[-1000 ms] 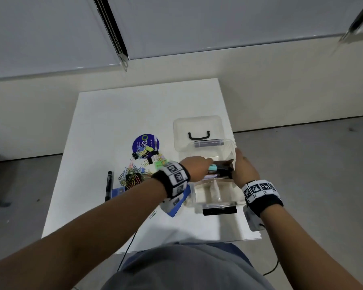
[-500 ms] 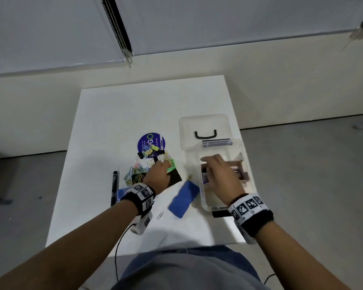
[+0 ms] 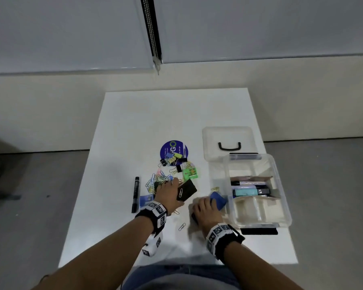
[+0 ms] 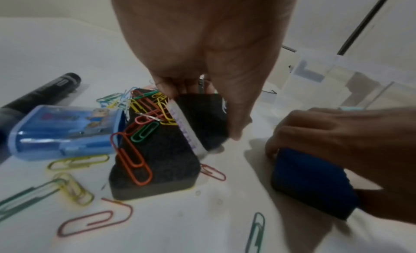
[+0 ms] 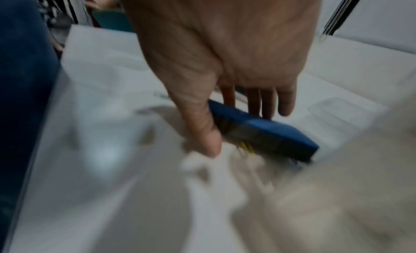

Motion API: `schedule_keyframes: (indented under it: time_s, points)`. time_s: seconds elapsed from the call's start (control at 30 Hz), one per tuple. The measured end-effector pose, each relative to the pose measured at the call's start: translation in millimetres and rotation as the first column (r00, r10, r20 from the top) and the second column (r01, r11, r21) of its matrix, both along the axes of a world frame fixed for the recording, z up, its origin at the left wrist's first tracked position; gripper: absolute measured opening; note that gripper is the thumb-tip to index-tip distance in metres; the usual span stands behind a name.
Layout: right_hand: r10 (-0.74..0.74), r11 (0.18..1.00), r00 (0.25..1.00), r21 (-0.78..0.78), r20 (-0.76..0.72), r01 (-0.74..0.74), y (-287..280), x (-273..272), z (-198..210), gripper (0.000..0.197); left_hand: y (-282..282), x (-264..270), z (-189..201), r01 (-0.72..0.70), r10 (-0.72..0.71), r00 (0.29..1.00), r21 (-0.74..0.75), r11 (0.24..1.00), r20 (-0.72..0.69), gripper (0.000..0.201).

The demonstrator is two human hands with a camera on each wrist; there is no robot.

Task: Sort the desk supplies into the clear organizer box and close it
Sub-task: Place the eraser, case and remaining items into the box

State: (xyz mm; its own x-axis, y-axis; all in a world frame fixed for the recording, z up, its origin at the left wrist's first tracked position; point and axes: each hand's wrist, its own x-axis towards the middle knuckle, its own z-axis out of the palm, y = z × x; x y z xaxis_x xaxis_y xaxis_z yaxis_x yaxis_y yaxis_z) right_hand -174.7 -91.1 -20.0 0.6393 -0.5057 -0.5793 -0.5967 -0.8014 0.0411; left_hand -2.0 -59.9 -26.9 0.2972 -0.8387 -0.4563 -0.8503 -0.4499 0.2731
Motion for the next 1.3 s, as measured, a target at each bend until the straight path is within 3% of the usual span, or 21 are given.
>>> schedule_keyframes:
  time_s: [0.13,0.2,0.27,0.33,0.43,0.47,0.5,0.57,0.6,0.63,0.73,0.87,1.03,1.13,1.27,1.3]
  points:
    - [-0.011,1.0,0.998,-0.023,0.067,0.013,-4,7,9,0.049,3,5,0,-0.026,0.019,0.988,-0.044,0.999,-0.152,0.035]
    - [-0.092,0.996,0.982,0.031,0.166,0.088,-5,13,26,0.053,4,8,2,-0.038,0.025,0.983,-0.07,0.997,-0.182,0.023]
    - [-0.232,0.972,0.918,0.121,0.321,0.204,-11,17,40,0.049,5,12,4,-0.04,0.026,0.985,-0.075,0.996,-0.172,0.021]
    - [-0.464,0.882,0.773,0.305,0.432,0.359,-19,19,50,0.042,5,16,3,-0.029,0.018,0.99,-0.075,0.997,-0.14,0.023]
    - [-0.763,0.645,0.452,0.585,0.462,0.492,-31,17,60,0.036,7,19,4,-0.041,0.026,0.997,-0.2,0.979,-0.076,0.037]
    - [-0.813,0.582,0.369,0.641,0.45,0.501,-35,16,61,0.033,7,16,7,-0.065,0.029,0.989,-0.25,0.966,-0.146,0.039]
    - [-0.852,0.524,0.298,0.688,0.431,0.503,-40,15,61,0.032,6,12,14,-0.119,0.032,0.954,-0.279,0.953,-0.298,0.042]
    - [-0.909,0.413,0.166,0.771,0.383,0.484,-47,16,61,0.034,2,0,29,-0.204,0.017,0.792,-0.238,0.95,-0.61,0.052]
    - [-0.932,0.357,0.107,0.816,0.348,0.455,-50,17,62,0.035,-1,-7,36,-0.203,-0.011,0.737,-0.237,0.95,-0.676,0.057]
    - [-0.955,0.287,0.053,0.864,0.292,0.414,-52,19,63,0.036,-5,-14,39,-0.2,-0.041,0.726,-0.268,0.943,-0.686,0.06]
    - [-0.993,0.085,-0.056,0.959,0.104,0.271,-56,22,71,0.032,-17,-29,42,-0.212,-0.062,0.811,-0.391,0.896,-0.582,0.05]
    - [-0.997,0.014,-0.075,0.975,0.032,0.22,-63,19,74,0.051,-27,-38,49,-0.28,-0.05,0.815,-0.468,0.838,-0.577,0.03]
    - [-0.998,-0.011,-0.065,0.982,0.001,0.189,-68,16,78,0.039,-31,-44,51,-0.341,0.045,0.844,-0.47,0.814,-0.535,0.012]
    - [-0.999,0.019,0.033,0.979,0.012,0.202,-71,12,77,0.033,-34,-43,51,-0.362,0.137,0.859,-0.397,0.843,-0.493,0.011]
    - [-0.97,0.169,0.211,0.957,0.119,0.237,-76,9,81,0.058,-34,-32,37,-0.292,0.203,0.916,-0.228,0.929,-0.345,0.005]
    - [-0.963,0.201,0.226,0.949,0.145,0.245,-79,6,84,0.063,-34,-28,30,-0.288,0.235,0.928,-0.157,0.945,-0.29,0.014]
